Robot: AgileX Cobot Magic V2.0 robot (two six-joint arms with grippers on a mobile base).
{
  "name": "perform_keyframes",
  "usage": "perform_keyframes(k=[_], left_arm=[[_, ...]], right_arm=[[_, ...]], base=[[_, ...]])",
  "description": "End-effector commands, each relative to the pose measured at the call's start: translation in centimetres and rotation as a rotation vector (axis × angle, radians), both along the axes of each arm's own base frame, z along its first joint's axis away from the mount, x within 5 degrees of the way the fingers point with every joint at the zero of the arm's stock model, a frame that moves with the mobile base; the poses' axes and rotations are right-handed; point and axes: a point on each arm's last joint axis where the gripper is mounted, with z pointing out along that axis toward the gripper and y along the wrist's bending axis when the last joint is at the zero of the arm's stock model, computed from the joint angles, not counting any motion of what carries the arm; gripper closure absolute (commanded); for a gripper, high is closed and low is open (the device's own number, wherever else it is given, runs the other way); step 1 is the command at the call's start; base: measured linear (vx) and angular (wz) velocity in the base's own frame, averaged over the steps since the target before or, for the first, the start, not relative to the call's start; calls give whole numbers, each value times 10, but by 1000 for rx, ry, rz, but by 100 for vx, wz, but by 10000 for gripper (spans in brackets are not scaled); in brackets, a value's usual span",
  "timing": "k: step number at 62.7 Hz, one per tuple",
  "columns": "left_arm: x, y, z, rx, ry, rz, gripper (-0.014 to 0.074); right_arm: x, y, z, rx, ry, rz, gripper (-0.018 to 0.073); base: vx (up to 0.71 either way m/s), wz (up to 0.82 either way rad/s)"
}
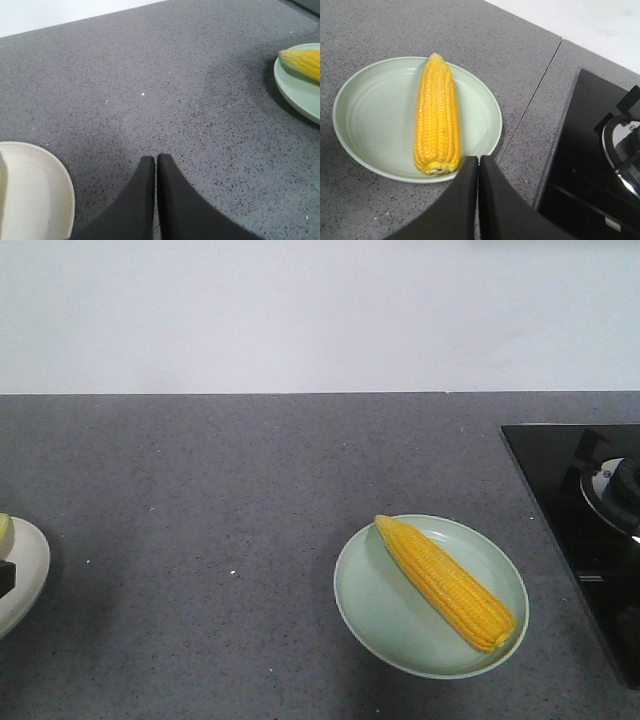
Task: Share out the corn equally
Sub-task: 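Open the left gripper and raise it away from the beige plate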
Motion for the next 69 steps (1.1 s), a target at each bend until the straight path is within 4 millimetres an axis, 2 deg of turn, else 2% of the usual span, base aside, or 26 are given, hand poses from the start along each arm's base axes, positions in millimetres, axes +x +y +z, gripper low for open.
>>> perform_keyframes(k=[1, 69], left_arm=[[2, 1, 14, -57, -89, 46, 604], [2, 2, 13, -42, -97, 50, 603]], right_arm=[[3, -1, 15, 22, -105, -20, 564], [3, -1, 15, 21, -101, -20, 564]], base=[[0, 0], [0, 0]])
